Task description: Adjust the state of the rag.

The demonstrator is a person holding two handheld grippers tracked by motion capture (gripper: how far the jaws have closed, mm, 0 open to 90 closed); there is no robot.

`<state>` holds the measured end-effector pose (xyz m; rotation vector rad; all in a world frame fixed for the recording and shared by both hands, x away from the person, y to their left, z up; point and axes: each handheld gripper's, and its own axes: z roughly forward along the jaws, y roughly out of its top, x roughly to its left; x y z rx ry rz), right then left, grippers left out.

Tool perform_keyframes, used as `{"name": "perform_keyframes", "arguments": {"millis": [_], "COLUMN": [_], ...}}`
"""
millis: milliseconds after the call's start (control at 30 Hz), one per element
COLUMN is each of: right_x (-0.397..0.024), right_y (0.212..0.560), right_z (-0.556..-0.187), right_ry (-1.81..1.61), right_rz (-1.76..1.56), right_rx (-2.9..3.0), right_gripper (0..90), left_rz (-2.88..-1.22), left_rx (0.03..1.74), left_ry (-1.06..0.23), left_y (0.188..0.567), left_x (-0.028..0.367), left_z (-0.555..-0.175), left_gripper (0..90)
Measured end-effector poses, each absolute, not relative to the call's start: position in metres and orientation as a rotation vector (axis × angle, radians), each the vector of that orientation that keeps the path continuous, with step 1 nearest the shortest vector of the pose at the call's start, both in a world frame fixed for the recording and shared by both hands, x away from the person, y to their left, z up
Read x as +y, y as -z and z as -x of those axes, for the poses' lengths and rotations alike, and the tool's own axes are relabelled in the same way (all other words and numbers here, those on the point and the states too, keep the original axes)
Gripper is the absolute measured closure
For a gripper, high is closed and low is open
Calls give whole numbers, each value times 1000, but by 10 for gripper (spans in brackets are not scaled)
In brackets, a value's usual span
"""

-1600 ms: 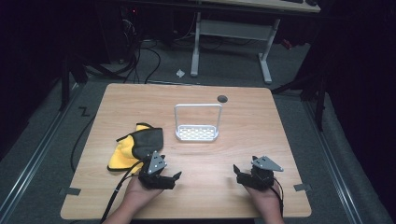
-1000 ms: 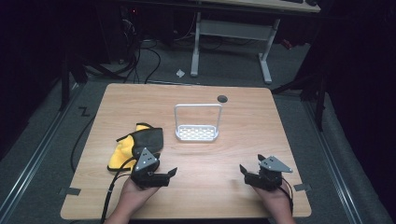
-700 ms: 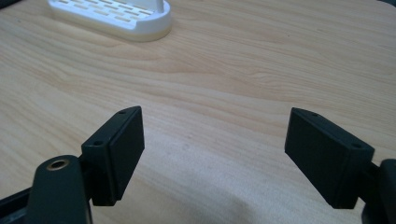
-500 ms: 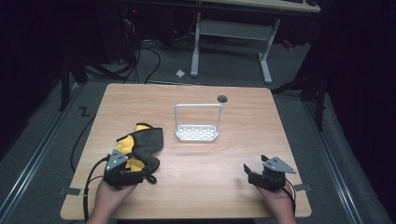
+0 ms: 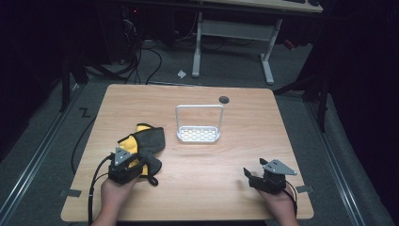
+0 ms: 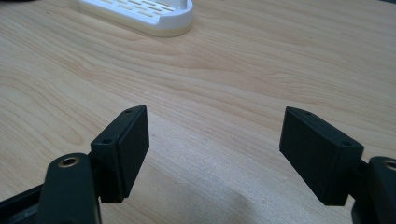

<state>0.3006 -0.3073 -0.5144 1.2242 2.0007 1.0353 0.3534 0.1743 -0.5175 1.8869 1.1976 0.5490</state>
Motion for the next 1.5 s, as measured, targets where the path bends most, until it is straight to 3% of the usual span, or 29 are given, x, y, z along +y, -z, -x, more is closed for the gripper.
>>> {"name": "perform_keyframes", "arguments": {"millis": [33,67,267,600,800,867,933,1100,1167,1300,1500], "right_x": [-307,-307,-302,-300,-297,-294,-291,-278,-270,-245,-183], "right_y": [513,513,513,513,512,514,516,514,511,500,491], "right_z": [-300,-300,-300,-299,-299,-299,-299,-300,-299,-296,-304], "right_ry": [-1035,-1038,-1041,-1046,-1067,-1072,-1067,-1082,-1098,-1144,-1185], "right_rz": [-1214,-1214,-1189,-1188,-1180,-1167,-1158,-1115,-1090,-1017,-887], "right_rx": [2000,1999,2020,2024,2029,2047,2065,2098,2107,2134,2250], "right_gripper": [271,279,315,330,320,320,319,308,301,303,338], "left_rz": [-1894,-1903,-1923,-1996,-1984,-1972,-1961,-1907,-1893,-1926,-2033], "left_rx": [1189,1180,1045,792,755,752,746,809,857,981,971], "left_ry": [-563,-575,-538,-398,-277,-235,-248,-349,-389,-338,-377], "left_y": [517,517,503,504,512,507,498,487,494,518,530], "left_x": [173,172,150,63,29,33,47,102,117,125,109], "left_z": [-352,-350,-327,-307,-312,-309,-304,-291,-287,-286,-292], "left_gripper": [767,791,830,833,792,624,517,385,371,363,494]}}
